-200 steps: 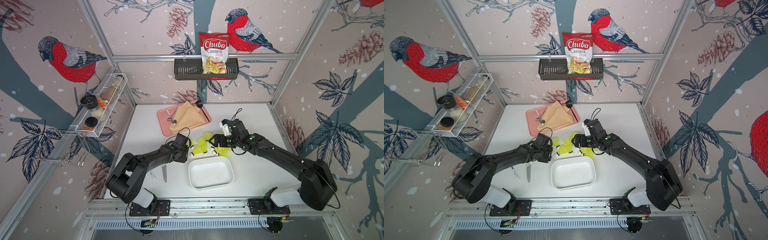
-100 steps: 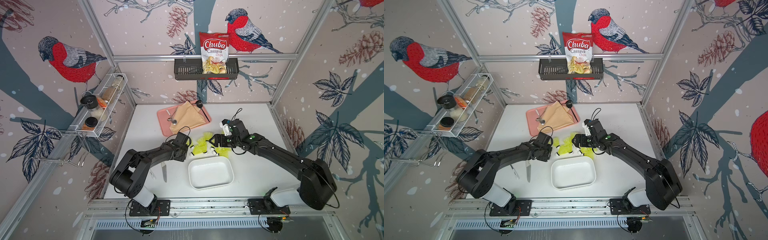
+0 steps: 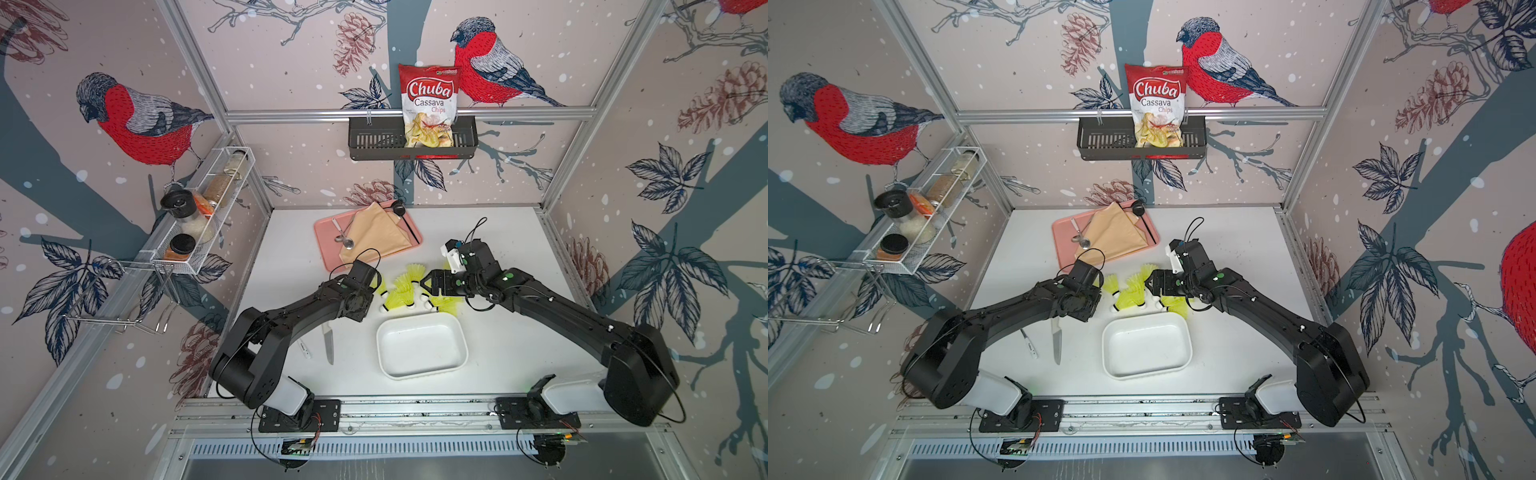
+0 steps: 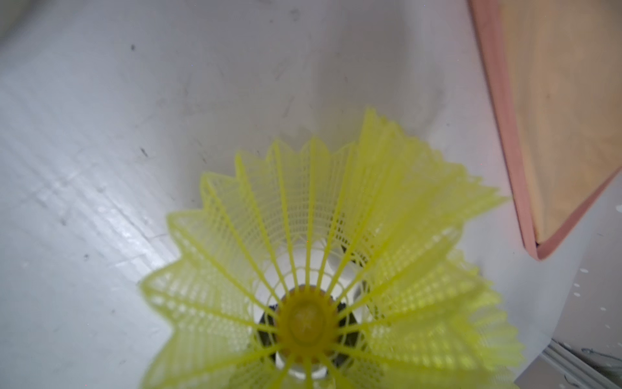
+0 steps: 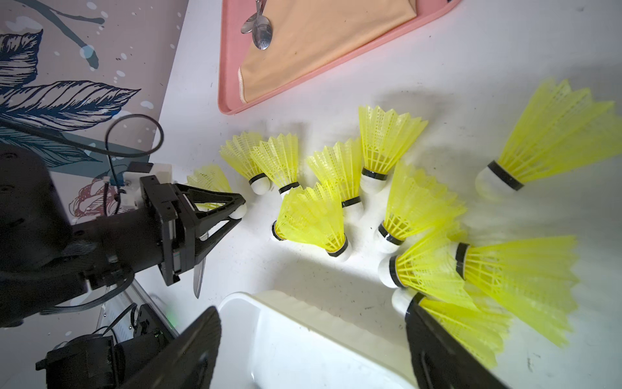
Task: Put the shuttlecocks into the storage box
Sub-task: Pick up the shuttlecock at the center of the board, then place the shuttlecock in the storage box.
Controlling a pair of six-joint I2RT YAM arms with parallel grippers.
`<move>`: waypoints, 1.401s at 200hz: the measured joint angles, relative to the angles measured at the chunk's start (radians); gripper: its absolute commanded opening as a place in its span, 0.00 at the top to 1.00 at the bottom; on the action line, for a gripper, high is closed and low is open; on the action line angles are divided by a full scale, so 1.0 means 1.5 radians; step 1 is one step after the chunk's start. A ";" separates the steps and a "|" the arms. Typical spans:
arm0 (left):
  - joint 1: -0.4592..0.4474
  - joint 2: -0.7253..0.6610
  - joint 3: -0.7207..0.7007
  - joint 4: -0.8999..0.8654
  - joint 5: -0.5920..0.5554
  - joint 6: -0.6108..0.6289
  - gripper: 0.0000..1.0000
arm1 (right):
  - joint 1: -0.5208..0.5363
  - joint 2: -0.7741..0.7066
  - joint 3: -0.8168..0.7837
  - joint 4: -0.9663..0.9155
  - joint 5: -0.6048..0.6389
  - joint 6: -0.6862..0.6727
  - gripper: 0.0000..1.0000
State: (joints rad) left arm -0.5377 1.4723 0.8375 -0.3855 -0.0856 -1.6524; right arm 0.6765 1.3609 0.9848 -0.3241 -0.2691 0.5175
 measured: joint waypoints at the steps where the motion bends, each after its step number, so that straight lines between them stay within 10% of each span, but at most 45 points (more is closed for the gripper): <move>1: -0.001 -0.003 0.001 -0.002 0.000 0.004 0.78 | 0.001 -0.001 0.000 -0.001 0.000 0.000 0.13; 94: -0.139 -0.149 0.071 -0.187 0.089 0.212 0.81 | 0.104 -0.133 -0.031 -0.167 0.053 0.043 0.16; 154: -0.272 -0.122 0.036 -0.204 0.126 0.194 0.81 | 0.115 -0.216 -0.083 -0.231 0.064 0.078 0.17; 280: -0.357 0.015 0.066 -0.189 0.132 0.157 0.81 | 0.113 -0.228 -0.115 -0.248 0.038 0.090 0.18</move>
State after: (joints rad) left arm -1.0725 1.4952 0.9371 -0.6697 0.1120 -1.4174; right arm 0.8455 1.0183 0.8120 -0.6956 -0.2119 0.6521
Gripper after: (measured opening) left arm 0.275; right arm 0.818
